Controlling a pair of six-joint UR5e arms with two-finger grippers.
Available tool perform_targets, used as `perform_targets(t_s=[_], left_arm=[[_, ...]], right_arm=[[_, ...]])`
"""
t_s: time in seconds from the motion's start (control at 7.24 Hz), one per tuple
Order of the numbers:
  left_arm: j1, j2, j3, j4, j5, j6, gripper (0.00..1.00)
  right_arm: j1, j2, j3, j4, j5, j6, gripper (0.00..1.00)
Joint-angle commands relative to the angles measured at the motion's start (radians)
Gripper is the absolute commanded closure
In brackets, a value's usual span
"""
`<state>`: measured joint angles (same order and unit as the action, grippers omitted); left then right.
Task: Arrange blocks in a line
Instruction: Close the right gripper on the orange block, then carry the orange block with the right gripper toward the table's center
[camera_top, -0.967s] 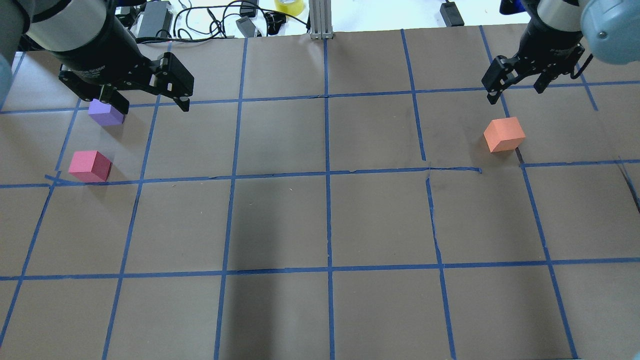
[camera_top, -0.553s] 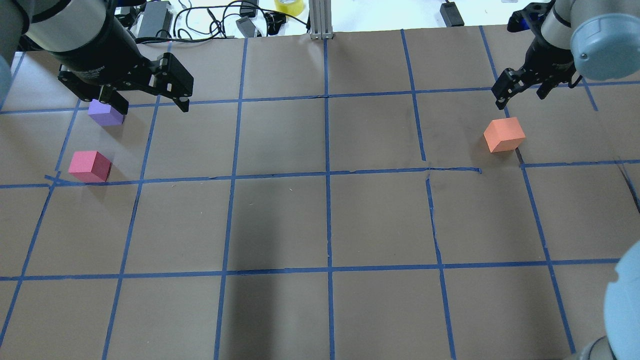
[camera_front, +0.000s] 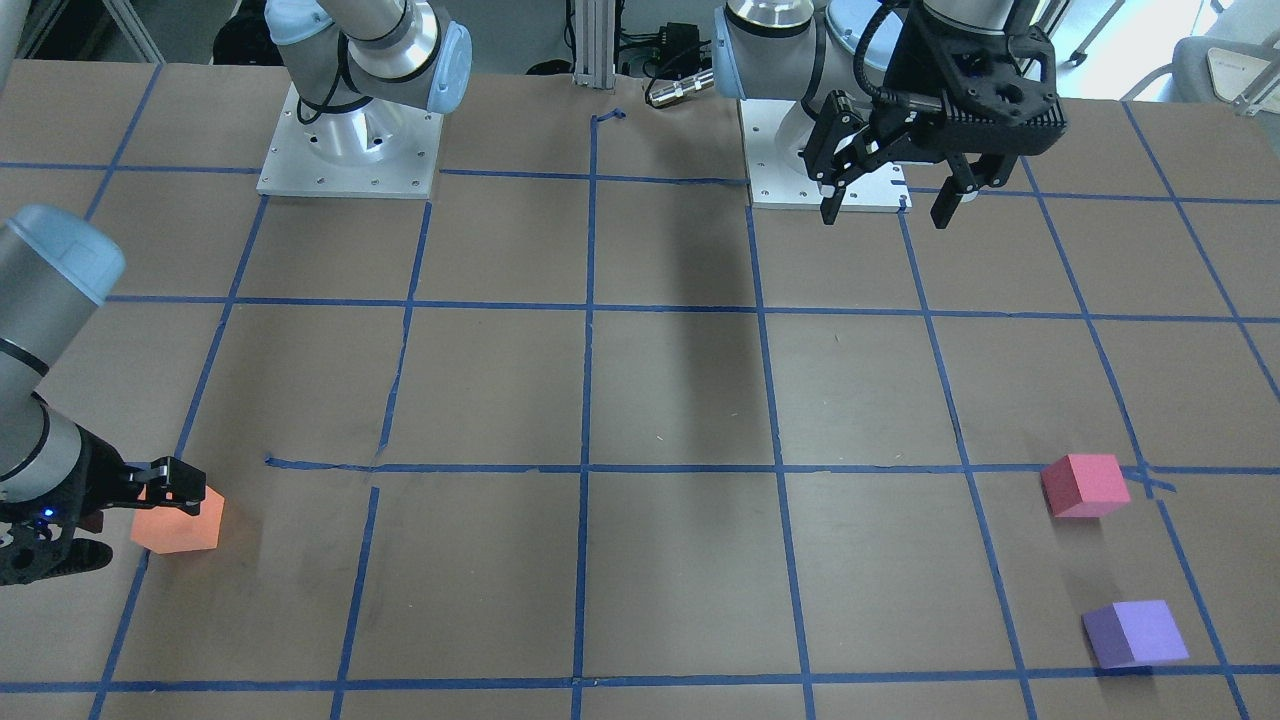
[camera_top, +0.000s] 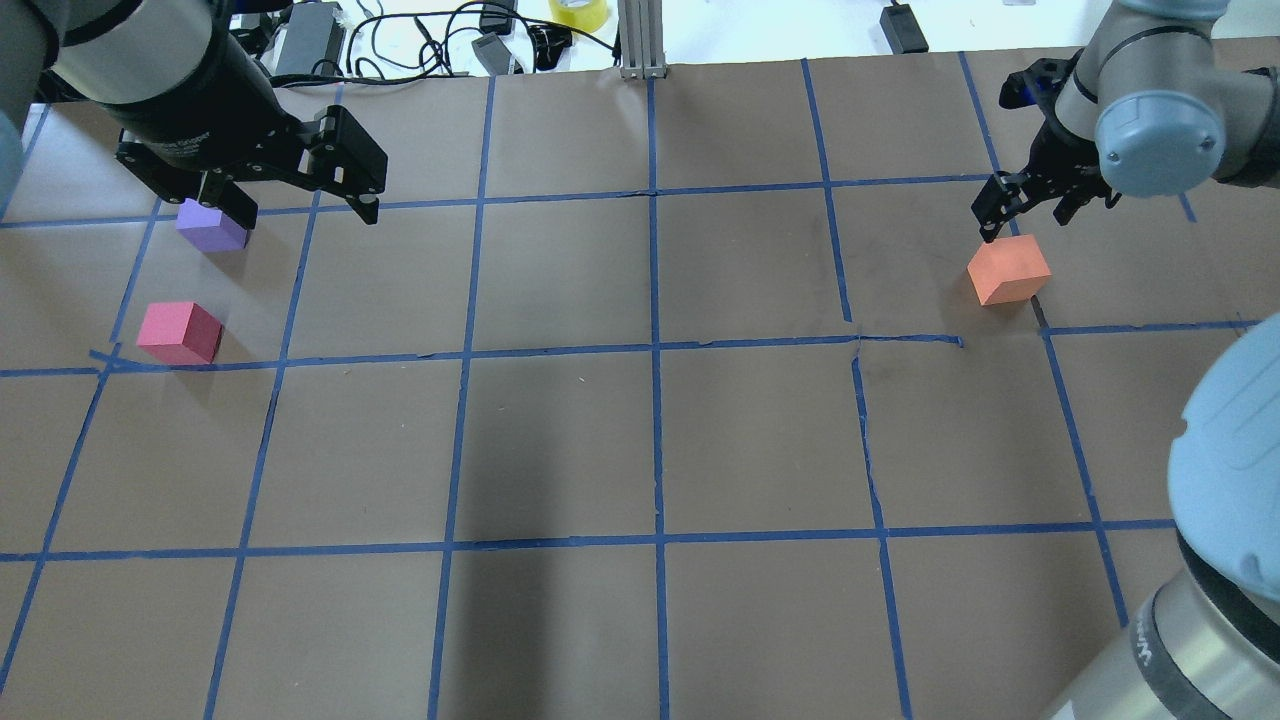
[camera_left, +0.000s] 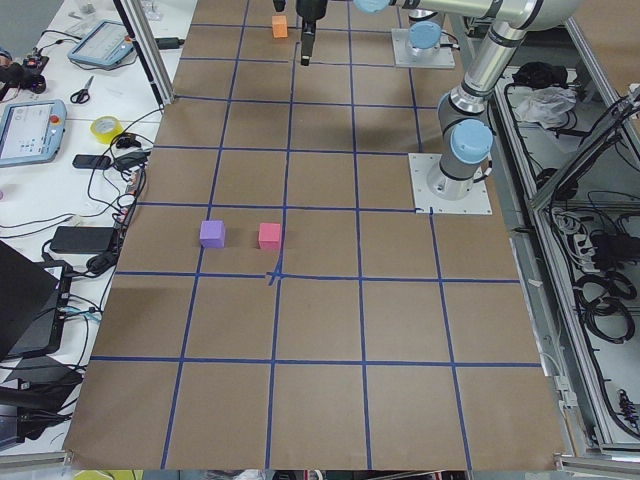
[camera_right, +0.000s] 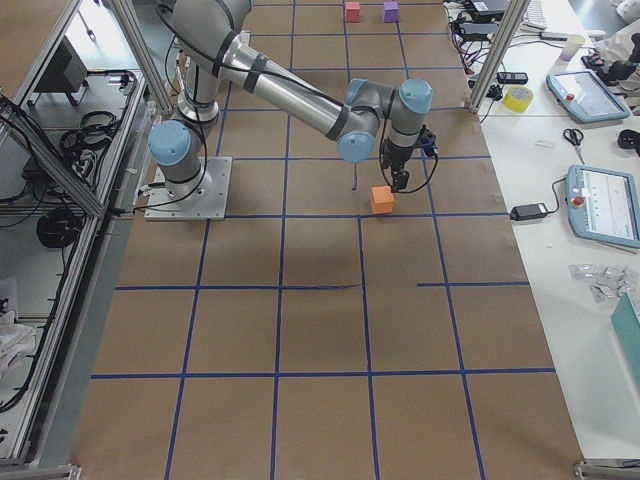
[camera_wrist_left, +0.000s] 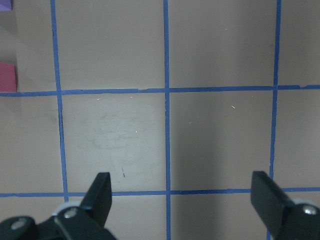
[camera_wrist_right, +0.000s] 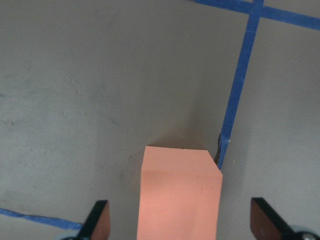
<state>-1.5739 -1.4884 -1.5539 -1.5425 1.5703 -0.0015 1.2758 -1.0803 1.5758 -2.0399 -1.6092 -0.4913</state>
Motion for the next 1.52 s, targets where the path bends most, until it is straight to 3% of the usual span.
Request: perform_targets(t_s=[0.0, 0.28, 0.41, 0.55, 0.69, 0.97, 1.38], left_arm=[[0.0, 0.0, 0.0, -0.001, 0.001, 0.0, 0.0], [-0.002, 0.0, 0.0, -0.001, 0.001, 0.0, 0.0], [-0.002, 0.0, 0.0, -0.001, 0.001, 0.0, 0.0], [-0.002, 0.0, 0.0, -0.001, 0.001, 0.0, 0.0], [-0.002, 0.0, 0.0, -0.001, 0.001, 0.0, 0.0], [-0.002, -0.001, 0.0, -0.001, -0.001, -0.002, 0.0], [-0.002, -0.003, -0.002, -0.001, -0.001, -0.002, 0.0]], right_arm=[[-0.012, 0.057, 0.0, -0.023, -0.006, 0.0, 0.0], [-0.012, 0.089, 0.0, -0.023, -0.005, 0.003, 0.0], [-0.012, 0.094, -0.002, -0.025, 0.001, 0.008, 0.3], [-0.012, 0.094, -0.008, -0.023, -0.005, 0.016, 0.79], [-0.01, 0.083, -0.016, -0.016, -0.003, 0.016, 1.0], [0.017, 0.012, -0.023, 0.012, 0.005, 0.08, 1.0], [0.219, -0.053, -0.042, 0.076, 0.009, 0.374, 1.0]])
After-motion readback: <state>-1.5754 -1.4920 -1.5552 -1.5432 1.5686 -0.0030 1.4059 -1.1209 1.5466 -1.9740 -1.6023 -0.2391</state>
